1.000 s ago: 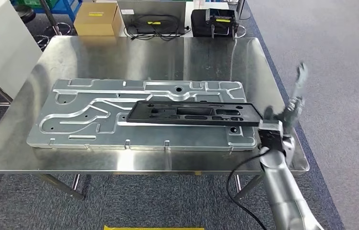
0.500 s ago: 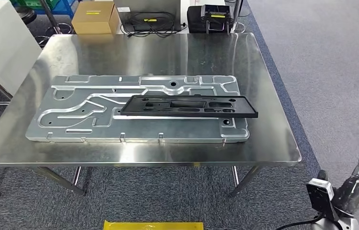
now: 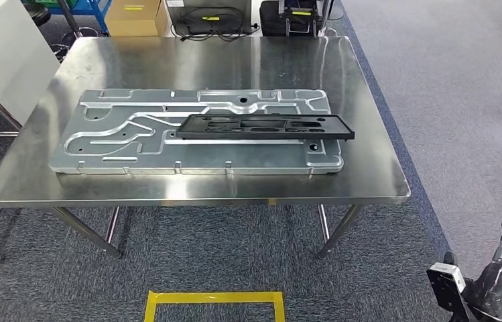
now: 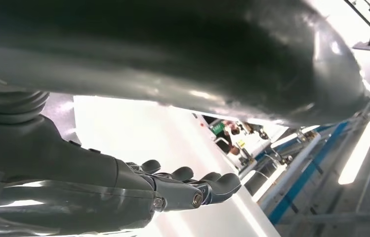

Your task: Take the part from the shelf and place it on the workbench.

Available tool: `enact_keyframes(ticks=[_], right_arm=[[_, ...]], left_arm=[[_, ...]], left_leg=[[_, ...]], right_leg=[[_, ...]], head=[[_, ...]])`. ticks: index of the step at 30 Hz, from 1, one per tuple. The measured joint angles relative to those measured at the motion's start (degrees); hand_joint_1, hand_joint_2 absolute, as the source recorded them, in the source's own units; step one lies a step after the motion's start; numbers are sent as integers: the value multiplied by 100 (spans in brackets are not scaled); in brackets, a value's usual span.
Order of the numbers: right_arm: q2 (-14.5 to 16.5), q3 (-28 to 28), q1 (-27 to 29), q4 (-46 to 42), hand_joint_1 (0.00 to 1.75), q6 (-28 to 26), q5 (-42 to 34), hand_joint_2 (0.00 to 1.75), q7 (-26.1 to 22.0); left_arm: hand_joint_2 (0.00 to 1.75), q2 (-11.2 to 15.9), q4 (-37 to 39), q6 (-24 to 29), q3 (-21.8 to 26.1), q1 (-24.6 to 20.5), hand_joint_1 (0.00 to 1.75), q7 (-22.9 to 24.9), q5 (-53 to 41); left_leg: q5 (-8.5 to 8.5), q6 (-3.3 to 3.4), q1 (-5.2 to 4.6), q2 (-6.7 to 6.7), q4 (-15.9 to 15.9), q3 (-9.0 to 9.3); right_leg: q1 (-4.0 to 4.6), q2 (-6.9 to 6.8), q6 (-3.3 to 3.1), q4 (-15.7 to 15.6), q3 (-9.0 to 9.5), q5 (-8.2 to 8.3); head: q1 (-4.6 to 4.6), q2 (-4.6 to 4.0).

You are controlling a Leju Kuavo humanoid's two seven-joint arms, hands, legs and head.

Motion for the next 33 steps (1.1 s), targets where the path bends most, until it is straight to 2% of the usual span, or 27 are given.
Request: enact_keyframes(ticks=[1, 2, 4, 5, 6, 8, 9, 10, 11, 12, 13, 14, 15, 16, 17, 19, 20, 21, 23, 24, 25, 26, 27, 28, 29, 31, 33], right_arm=[[5, -45, -9, 29, 0, 68, 31, 0, 0], [12, -116, -15, 82, 0, 152, 73, 0, 0], [34, -294, -11, 237, 0, 322, 173, 0, 0], [46, -393, -14, 337, 0, 424, 228, 0, 0], [60, -485, -16, 447, 0, 540, 278, 0, 0], [75, -699, -36, 754, 0, 851, 369, 0, 1], [78, -850, -61, 989, 0, 1041, 403, 0, 2], [78, -1021, -89, 1246, 0, 1215, 432, 0, 4], [75, -1193, -116, 1503, 0, 1361, 469, 0, 10], [62, -1379, -139, 1799, 0, 1481, 541, 0, 33], [35, -1552, -170, 2127, 0, 1553, 669, 0, 98], [7, -1710, -212, 2488, 0, 1598, 841, 0, 202], [-33, -1870, -260, 2892, 0, 1620, 1045, 0, 337], [-61, -2005, -304, 3269, 0, 1609, 1230, 0, 471], [-77, -2114, -329, 3582, 0, 1587, 1364, 0, 574], [-96, -2290, -347, 4082, 0, 1538, 1501, 0, 676], [-108, -2361, -356, 4283, 0, 1519, 1525, 0, 698], [-122, -2424, -372, 4458, 0, 1501, 1543, 0, 710], [-159, -2516, -429, 4742, 0, 1487, 1606, 0, 774], [-169, -2543, -461, 4874, 0, 1504, 1689, 0, 876], [-176, -2558, -487, 5003, 0, 1529, 1802, 0, 1026], [-178, -2567, -504, 5150, 0, 1555, 1947, 0, 1236], [-179, -2572, -517, 5298, 0, 1581, 2088, 0, 1460], [-178, -2572, -531, 5434, 0, 1605, 2202, 0, 1667], [-178, -2572, -553, 5574, 0, 1644, 2296, 0, 1877], [-172, -2578, -630, 5833, 0, 1767, 2387, 0, 2254], [-158, -2598, -692, 6076, 0, 1933, 2428, 0, 2619]], left_arm=[[0, -1, 0, 1, 7, -5, 0, 10, 0], [0, -2, 0, 4, 19, -6, 0, 22, 0], [0, -4, 0, 16, 58, 11, 0, 38, 0], [0, -10, 0, 25, 88, 26, 0, 42, 0], [0, -16, 0, 34, 121, 40, 0, 42, 0], [0, -33, 0, 48, 196, 47, 0, 41, 0], [0, -41, 0, 53, 236, 47, 0, 41, 0], [0, -49, 0, 57, 272, 47, 0, 40, 0], [0, -57, 0, 60, 303, 49, 0, 39, 0], [0, -65, 0, 62, 331, 51, 0, 36, 0], [0, -71, 0, 62, 359, 51, 0, 27, 0], [0, -74, 0, 62, 385, 50, 0, 15, 0], [0, -78, 0, 61, 409, 49, 0, 1, 0], [0, -81, 0, 59, 425, 51, 0, -12, 0], [0, -85, 0, 57, 432, 53, 0, -20, 0], [0, -101, 0, 54, 439, 63, 0, -28, 0], [0, -112, 0, 53, 445, 62, 0, -29, 0], [0, -123, 0, 52, 450, 63, 0, -30, 0], [0, -135, 0, 52, 458, 74, 0, -30, 0], [0, -136, 0, 53, 460, 81, 0, -26, 1], [0, -137, 0, 54, 460, 85, 0, -19, 1], [0, -138, 0, 56, 460, 84, 0, -7, 1], [0, -142, 0, 58, 458, 81, 0, 11, 1], [0, -146, 0, 60, 455, 78, 0, 31, -1], [0, -153, 0, 62, 448, 75, 0, 55, -3], [0, -168, 0, 64, 419, 63, 0, 94, -7], [0, -181, 0, 66, 382, 43, 0, 123, -10]], left_leg=[[35, -33, -5, -1, 21, -30], [77, -68, -7, -3, 24, -49], [116, -137, 2, -15, 34, -87], [4, -166, 9, -22, 110, -134], [-214, -189, 15, -29, 284, -201], [-836, -212, 24, -30, 933, -353], [-1053, -216, 25, -30, 1292, -397], [-1135, -213, 24, -30, 1554, -389], [-1085, -202, 23, -32, 1651, -304], [-934, -179, 19, -41, 1537, -123], [-776, -143, 13, -81, 1218, 159], [-706, -93, 5, -175, 761, 507], [-710, -57, 1, -264, 290, 829], [-756, -27, -10, -341, -62, 1050], [-808, -6, -20, -376, -266, 1158], [-730, 41, -25, -285, -353, 1126], [-659, 84, -14, -224, -380, 1082], [-581, 125, -2, -155, -405, 1023], [-452, 177, 6, -23, -407, 875], [-400, 179, 4, 45, -387, 792], [-354, 172, 3, 105, -360, 706], [-317, 159, 4, 158, -322, 614], [-291, 145, 6, 204, -277, 524], [-273, 129, 8, 244, -227, 448], [-264, 112, 5, 285, -179, 381], [-236, 56, -4, 373, -106, 300], [-180, -23, 2, 450, -91, 268]], right_leg=[[14, 8, -41, -247, 147, -56], [37, 15, -92, -346, 180, -89], [34, 3, -204, -369, 103, -5], [30, -10, -262, -377, 45, 58], [22, -17, -309, -391, -26, 127], [38, -9, -354, -389, -192, 259], [51, 3, -358, -385, -280, 325], [62, 15, -357, -379, -368, 391], [73, 28, -353, -371, -455, 454], [82, 50, -345, -363, -536, 514], [90, 79, -334, -358, -606, 576], [102, 112, -317, -351, -666, 635], [109, 145, -296, -347, -710, 697], [110, 180, -270, -355, -738, 761], [104, 215, -238, -371, -755, 827], [89, 286, -169, -424, -782, 932], [87, 271, -144, -381, -824, 859], [83, 228, -122, -242, -890, 677], [62, 94, -78, 388, -1093, 84], [44, 60, -46, 782, -1180, -138], [29, 40, -15, 1094, -1217, -232], [13, 25, 10, 1236, -1166, -192], [-2, 8, 25, 1170, -1014, -60], [-12, -28, 27, 879, -753, 94], [-6, -93, 15, 467, -449, 166], [48, -210, -44, -256, 5, 140], [105, -211, -112, -486, 91, 88]], head=[[-2, 0], [-4, 0], [-5, 0], [-5, 0], [-6, 0], [-7, 0], [-7, 0], [-7, 0], [-7, 0], [-7, 0], [-7, 0], [-8, 0], [-7, 0], [-7, 0], [-7, 0], [-8, 0], [-6, 0], [-4, 0], [-1, 0], [-1, 0], [-1, 0], [-1, 0], [-2, 0], [-2, 0], [-2, 0], [-3, 0], [-3, 0]])
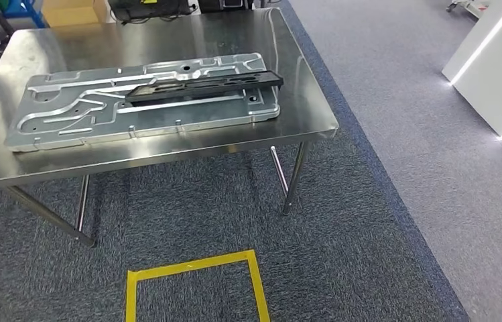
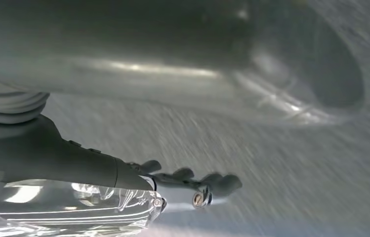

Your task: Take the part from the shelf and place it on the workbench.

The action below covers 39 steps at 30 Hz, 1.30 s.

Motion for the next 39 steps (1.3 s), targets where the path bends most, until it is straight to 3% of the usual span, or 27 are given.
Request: enact_keyframes(ticks=[2, 3, 6, 7, 8, 9, 10, 12, 13, 14, 17, 18, 19, 21, 22, 23, 25, 26, 27, 29, 30, 32, 33, 34, 37, 38, 39], right_arm=[[28, -17, -19, 187, 0, 181, 57, 0, 283], [49, -19, -31, 256, 0, 262, 95, 0, 383], [117, -18, -87, 412, 0, 442, 198, 0, 524], [133, -18, -97, 451, 0, 482, 221, 0, 539], [145, -18, -100, 485, 0, 515, 234, 0, 548], [154, -18, -102, 514, 0, 541, 243, 0, 552], [163, -18, -102, 538, 0, 568, 252, 0, 553], [179, -18, -104, 574, 0, 617, 282, 0, 568], [183, -18, -104, 588, 0, 640, 304, 0, 577], [186, -18, -106, 599, 0, 654, 324, 0, 584], [193, -18, -103, 626, 0, 666, 360, 0, 574], [195, -18, -101, 635, 0, 666, 366, 0, 573], [196, -18, -104, 643, 0, 666, 369, 0, 575], [198, -18, -122, 653, 0, 666, 375, 0, 579], [199, -18, -132, 654, 0, 665, 377, 0, 579], [200, -18, -140, 655, 0, 665, 381, 0, 579], [202, -18, -148, 657, 0, 664, 386, 0, 579], [202, -18, -152, 659, 0, 664, 387, 0, 579], [201, -18, -163, 659, 0, 664, 389, 0, 578], [199, -17, -199, 659, 0, 661, 391, 0, 573], [200, -17, -214, 659, 0, 661, 393, 0, 568], [204, -16, -219, 662, 0, 664, 404, 0, 566], [205, -16, -214, 665, 0, 667, 415, 0, 567], [205, -16, -212, 667, 0, 669, 428, 0, 569], [204, -16, -208, 671, 0, 671, 463, 0, 556], [204, -16, -207, 671, 0, 671, 472, 0, 548], [205, -16, -206, 672, 0, 673, 478, 0, 541]], left_arm=[[0, -5, 0, 2, -40, -13, 0, 20, -3], [0, -7, 0, 3, -63, -12, 0, 31, -4], [0, -11, 0, 18, -118, 5, 0, 61, -5], [0, -11, 0, 26, -126, 7, 0, 68, -5], [0, -11, 0, 32, -129, 6, 0, 75, -5], [0, -9, 0, 37, -133, 5, 0, 81, -5], [0, -8, 0, 39, -139, 2, 0, 85, -6], [0, -7, -1, 39, -158, -17, 0, 86, -8], [0, -8, -2, 38, -171, -25, 0, 85, -8], [0, -8, -2, 38, -186, -30, 0, 84, -9], [0, -10, -2, 43, -222, -32, 0, 76, -9], [0, -10, -2, 50, -233, -41, 0, 75, -9], [0, -11, -2, 60, -244, -50, 0, 77, -9], [0, -9, -2, 84, -261, -57, 0, 86, -9], [0, -9, -2, 93, -264, -55, 0, 93, -9], [0, -8, -2, 101, -267, -53, 0, 101, -9], [0, -8, -2, 106, -270, -57, 0, 114, -9], [0, -8, -2, 107, -272, -60, 0, 117, -9], [0, -13, -4, 106, -273, -64, 0, 119, -9], [0, -22, -8, 107, -275, -71, 0, 120, -9], [0, -26, -10, 107, -276, -74, 0, 121, -9], [0, -20, -11, 110, -277, -70, 0, 127, -9], [0, -17, -11, 114, -278, -63, 0, 136, -9], [0, -15, -11, 118, -280, -50, 0, 148, -9], [0, -17, -11, 123, -285, -29, 0, 180, -7], [0, -16, -11, 123, -287, -29, 0, 185, -5], [0, -14, -11, 124, -288, -30, 0, 188, -5]], left_leg=[[-47, -76, 14, -40, 37, -34], [-190, -103, 21, -135, 165, -79], [-934, -155, 43, -422, 1171, -359], [-1084, -167, 46, -446, 1490, -418], [-1109, -175, 50, -453, 1630, -393], [-1014, -182, 56, -453, 1546, -266], [-853, -189, 65, -456, 1264, -50], [-651, -186, 77, -506, 456, 460], [-622, -158, 73, -540, 188, 608], [-638, -121, 63, -571, 40, 674], [-537, 39, 41, -553, 23, 571], [-467, 101, 42, -530, 17, 505], [-389, 154, 42, -505, 5, 426], [-233, 210, 19, -464, 7, 246], [-160, 216, -1, -444, 15, 152], [-85, 218, -21, -425, 25, 52], [57, 213, -54, -399, 51, -156], [127, 207, -68, -393, 62, -252], [192, 195, -80, -389, 73, -327], [322, 155, -96, -372, 78, -411], [389, 128, -90, -359, 66, -428], [510, 68, -67, -343, 32, -460], [446, 35, -54, -362, 64, -501], [266, 3, -47, -388, 171, -555], [-673, -73, -13, -443, 1125, -774], [-826, -91, -5, -445, 1510, -809], [-814, -104, 1, -446, 1785, -786]], right_leg=[[-26, 58, -87, -55, -32, 68], [-43, 81, -136, -78, -62, 115], [-45, 178, -213, -56, -234, 247], [-41, 218, -212, -27, -303, 283], [-40, 258, -205, 7, -375, 318], [-45, 287, -193, 46, -450, 351], [-55, 315, -175, 90, -526, 383], [-66, 363, -117, 185, -665, 447], [-64, 385, -79, 214, -707, 484], [-58, 402, -40, 230, -735, 526], [-65, 432, 78, 222, -792, 627], [-71, 408, 106, 299, -837, 503], [-77, 371, 125, 475, -901, 265], [-79, 284, 139, 1140, -1059, -395], [-80, 265, 142, 1516, -1114, -604], [-81, 254, 140, 1809, -1116, -663], [-75, 243, 105, 1882, -878, -417], [-59, 239, 68, 1599, -598, -263], [-33, 231, 18, 1152, -224, -214], [30, 207, -68, 176, 471, -337], [57, 198, -95, -106, 644, -405], [71, 184, -143, -228, 621, -331], [65, 174, -187, -237, 555, -256], [53, 161, -230, -241, 474, -171], [51, 147, -291, -212, 148, 81], [55, 147, -289, -188, 17, 167], [56, 147, -281, -154, -123, 249]], head=[[0, 0], [0, 0], [0, 0], [0, 0], [0, 0], [0, 0], [0, 0], [0, 0], [1, 0], [2, 0], [3, 0], [4, 0], [5, 0], [8, 0], [8, 0], [8, 0], [8, 0], [7, 0], [7, 0], [6, 0], [5, 0], [5, 0], [5, 0], [5, 0], [3, 0], [3, 0], [3, 0]])
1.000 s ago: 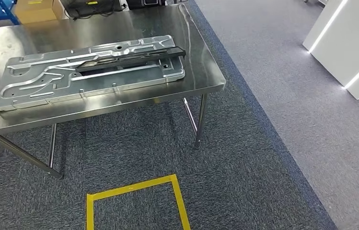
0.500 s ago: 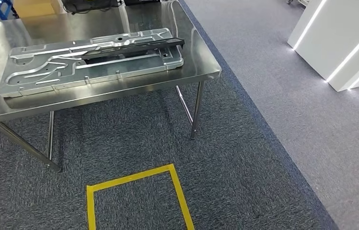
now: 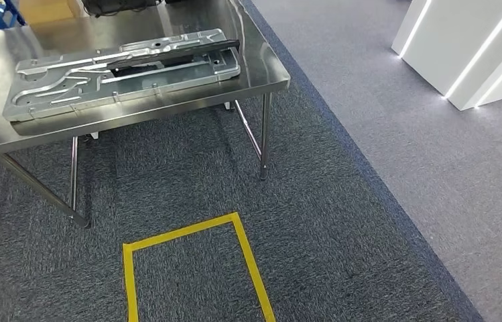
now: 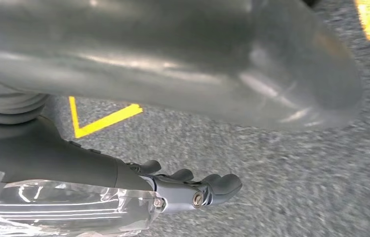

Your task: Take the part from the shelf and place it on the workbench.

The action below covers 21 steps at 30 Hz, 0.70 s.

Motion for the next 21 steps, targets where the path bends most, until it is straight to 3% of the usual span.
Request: enact_keyframes(ticks=[1, 3, 4, 5, 6, 7, 9, 10, 11, 12, 14, 15, 16, 17, 19, 21], right_arm=[[1, 0, 0, 3, 0, 5, 7, 0, -4], [2, 1, -1, 11, 0, 19, 23, 0, -11], [2, 2, -3, 14, 0, 28, 30, 0, -16], [2, 3, -6, 16, 0, 36, 35, 0, -23], [2, 3, -8, 18, 0, 45, 42, 0, -31], [2, 4, -9, 20, 0, 56, 48, 0, -38], [-1, 6, -2, 22, 0, 71, 57, 0, -48], [-3, 7, 2, 23, 0, 74, 57, 0, -49], [-4, 7, 8, 25, 0, 76, 57, 0, -49], [-6, 7, 11, 27, 0, 76, 57, 0, -49], [-7, 7, 9, 29, 0, 75, 57, 0, -51], [-7, 7, 6, 29, 0, 75, 57, 0, -57], [-7, 7, 4, 29, 0, 74, 57, 0, -68], [-7, 7, 2, 29, 0, 73, 57, 0, -84], [-7, 7, -10, 29, 0, 71, 57, 0, -128], [-11, 7, -45, 28, 0, 68, 57, 0, -171]], left_arm=[[0, 3, 0, 1, -2, 0, 0, 2, 0], [0, 8, 0, 2, -6, -2, 0, 3, 0], [0, 8, 0, 2, -8, -10, 0, 3, 0], [0, 9, 0, 3, -9, -21, 0, 2, 1], [0, 9, 0, 3, -10, -31, 0, -2, 1], [0, 9, 0, 5, -13, -39, 0, -3, 2], [0, 6, 0, 8, -20, -38, 0, -5, 2], [0, 3, 0, 10, -23, -39, 0, -2, 2], [0, 1, 0, 9, -26, -43, 0, -1, 2], [0, 0, 0, 9, -28, -48, 0, 0, 2], [0, 3, 0, 9, -34, -53, 0, 0, 2], [0, 4, 0, 10, -41, -52, 0, 1, 1], [0, 5, 0, 12, -51, -53, 0, 2, 1], [0, 6, 0, 14, -66, -54, 0, 3, 0], [0, 5, 0, 21, -95, -57, 0, 4, 0], [0, 1, -6, 33, -113, -62, 0, 3, 0]], left_leg=[[147, -9, 3, 0, 111, 96], [508, -21, 9, -2, -247, 567], [494, -24, 13, -10, -677, 926], [362, -12, 8, -24, -1183, 1290], [197, 15, 2, -35, -1575, 1551], [61, 54, -12, -43, -1825, 1694], [96, 160, -25, -20, -1895, 1663], [164, 210, -24, -2, -1893, 1608], [241, 256, -19, 16, -1899, 1538], [322, 288, -16, 30, -1902, 1456], [483, 314, -32, 38, -1889, 1248], [564, 313, -41, 42, -1875, 1132], [643, 308, -48, 46, -1854, 1011], [717, 300, -54, 48, -1828, 889], [857, 276, -62, 49, -1773, 669], [979, 229, -74, 54, -1732, 518]], right_leg=[[-6, 0, 14, 47, -144, 73], [-27, 0, 55, 178, -433, 193], [-31, 2, 83, 256, -555, 240], [-29, 7, 114, 330, -648, 281], [-26, 8, 146, 379, -701, 325], [-23, 9, 180, 401, -726, 377], [-38, 18, 252, 399, -745, 470], [-51, 30, 287, 441, -774, 397], [-64, 41, 319, 567, -820, 203], [-79, 50, 347, 800, -882, -105], [-90, 52, 393, 1507, -1005, -698], [-93, 52, 406, 1833, -1024, -799], [-94, 51, 409, 2031, -984, -741], [-93, 52, 401, 2050, -867, -575], [-85, 52, 349, 1516, -333, -303], [-44, 52, 272, 561, 366, -430]], head=[[0, 0], [-1, 0], [-1, 0], [-1, 0], [0, 0], [0, 0], [1, 0], [1, 0], [1, 0], [1, 0], [2, 0], [2, 0], [2, 0], [2, 0], [1, 0], [0, 0]])
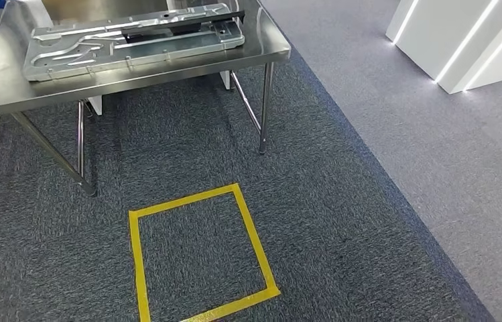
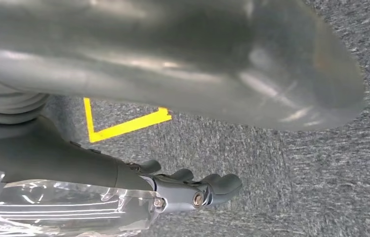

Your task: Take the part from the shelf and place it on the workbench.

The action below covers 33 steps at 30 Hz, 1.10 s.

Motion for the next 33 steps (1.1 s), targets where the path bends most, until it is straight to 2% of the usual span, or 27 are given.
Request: enact_keyframes(ticks=[1, 2, 4, 5, 8, 9, 10, 11, 12, 13, 14, 15, 16, 17, 19, 20, 21, 23, 24, 25, 26, 27, 28, 29, 31, 32, 33], right_arm=[[-2, 0, -20, 0, 0, 0, -3, 0, -17], [-5, 0, -30, 0, 0, 1, -9, 0, -28], [-9, 0, -18, 3, 0, 4, -21, 0, -38], [-10, 0, -7, 4, 0, 12, -23, 0, -33], [-11, 1, 3, 5, 0, 74, 36, 0, 43], [-11, 4, 5, 5, 0, 95, 69, 0, 69], [-11, 9, 6, 6, 0, 109, 98, 0, 85], [-11, 18, 6, 7, 0, 117, 123, 0, 92], [-11, 30, 8, 7, 0, 123, 144, 0, 96], [-11, 42, 8, 7, 0, 127, 163, 0, 101], [-10, 56, 14, 8, 0, 128, 180, 0, 104], [-9, 68, 19, 9, 0, 127, 195, 0, 108], [-8, 77, 17, 11, 0, 126, 207, 0, 111], [-8, 84, 13, 13, 0, 122, 212, 0, 116], [-10, 88, -6, 14, 0, 110, 195, 0, 127], [-13, 89, -3, 15, 0, 104, 178, 0, 133], [-14, 90, 10, 16, 0, 100, 163, 0, 137], [-16, 89, 41, 17, 0, 93, 145, 0, 150], [-15, 88, 50, 18, 0, 90, 140, 0, 163], [-15, 87, 50, 19, 0, 88, 136, 0, 175], [-14, 87, 45, 20, 0, 87, 134, 0, 187], [-14, 87, 41, 21, 0, 85, 133, 0, 195], [-14, 87, 34, 22, 0, 80, 133, 0, 200], [-14, 87, 27, 22, 0, 73, 133, 0, 207], [-13, 87, 9, 22, 0, 60, 132, 0, 216], [-12, 87, 4, 23, 0, 55, 133, 0, 219], [-11, 87, 7, 24, 0, 52, 133, 0, 220]], left_arm=[[0, -2, -3, 8, -5, -4, 0, -1, 0], [0, -4, -7, 14, -8, -6, 0, -1, 0], [0, 0, -7, 26, -14, 5, 0, -1, 0], [0, 1, -7, 30, -15, 21, 0, -2, 0], [0, -3, -9, 34, -19, 55, 0, -8, 0], [0, -4, -9, 34, -20, 55, 0, -12, 0], [0, -4, -9, 36, -20, 52, 0, -16, 0], [0, -1, -9, 40, -20, 51, 0, -18, 0], [0, 2, -9, 45, -20, 49, 0, -19, 1], [0, 3, -10, 50, -20, 43, 0, -19, 1], [0, 5, -11, 54, -20, 27, 0, -19, 2], [0, 5, -14, 57, -20, 3, 0, -21, 2], [0, 6, -16, 61, -22, -20, 0, -25, 2], [0, 7, -17, 65, -28, -33, 0, -30, 2], [0, 4, -18, 70, -52, -12, 0, -37, 2], [0, 2, -18, 71, -67, -1, 0, -38, 2], [0, -1, -18, 72, -83, 3, 0, -40, 2], [0, -2, -18, 73, -116, -10, 0, -46, 1], [0, -1, -18, 74, -131, -14, 0, -48, 0], [0, 1, -18, 75, -143, -15, 0, -46, 0], [0, 1, -18, 78, -150, -16, 0, -44, 0], [0, 1, -18, 84, -154, -17, 0, -41, 0], [0, 1, -18, 94, -157, -22, 0, -36, 0], [0, 1, -18, 105, -160, -26, 0, -29, 0], [0, 1, -18, 124, -166, -36, 0, -10, 0], [0, 1, -18, 128, -168, -41, 0, -1, 0], [0, 2, -18, 131, -171, -40, 0, 8, 0]], left_leg=[[65, -31, 3, 10, 5, -43], [131, -66, 7, 20, -4, -75], [152, -135, 28, 10, 9, -144], [-5, -167, 36, -12, 113, -199], [-877, -246, 75, -56, 1011, -428], [-1013, -268, 87, -56, 1352, -467], [-993, -284, 95, -55, 1582, -452], [-844, -297, 101, -53, 1647, -356], [-654, -307, 105, -35, 1519, -164], [-536, -312, 107, 36, 1215, 127], [-540, -312, 105, 145, 780, 491], [-643, -291, 94, 231, 367, 794], [-760, -257, 83, 298, 65, 995], [-832, -215, 69, 303, -106, 1080], [-757, -114, 66, 256, -154, 992], [-687, -67, 70, 242, -161, 930], [-609, -27, 76, 230, -171, 852], [-453, 19, 72, 184, -165, 661], [-376, 24, 65, 163, -156, 561], [-303, 20, 61, 149, -142, 457], [-235, 10, 59, 139, -120, 351], [-175, -5, 60, 131, -94, 250], [-118, -24, 61, 122, -65, 156], [-67, -49, 55, 112, -30, 81], [28, -107, 41, 104, 15, 0], [79, -138, 38, 105, 20, -21], [135, -172, 39, 107, 13, -40]], right_leg=[[27, 2, -41, -341, 209, -99], [53, 4, -80, -536, 291, -151], [46, -10, -166, -584, 199, -47], [35, -32, -214, -590, 134, 24], [39, -99, -302, -577, -113, 236], [46, -122, -304, -557, -212, 301], [49, -156, -302, -524, -321, 360], [47, -198, -294, -473, -445, 413], [40, -244, -279, -408, -573, 459], [37, -289, -260, -334, -685, 494], [39, -333, -237, -257, -777, 519], [46, -377, -206, -192, -837, 541], [52, -425, -174, -150, -867, 568], [55, -470, -142, -131, -884, 605], [38, -493, -61, -110, -916, 644], [24, -414, -20, -35, -950, 528], [6, -304, 18, 135, -1005, 296], [-23, -88, 73, 770, -1145, -335], [-33, -46, 90, 1118, -1197, -521], [-40, -29, 101, 1370, -1203, -549], [-47, -25, 106, 1448, -1129, -426], [-54, -24, 105, 1340, -970, -238], [-59, -23, 93, 1037, -705, -83], [-52, -21, 73, 592, -354, -21], [-29, -17, 2, -226, 206, -145], [-10, -17, -40, -435, 325, -206], [-9, -17, -90, -507, 317, -215]], head=[[0, 0], [1, 0], [1, 0], [2, 0], [1, 0], [1, 0], [2, 0], [1, 0], [1, 0], [-1, 0], [-1, 0], [-1, 0], [0, 0], [1, 0], [2, 0], [2, 0], [2, 0], [2, 0], [2, 0], [2, 0], [2, 0], [2, 0], [1, 0], [1, 0], [0, 0], [1, 0], [1, 0]])
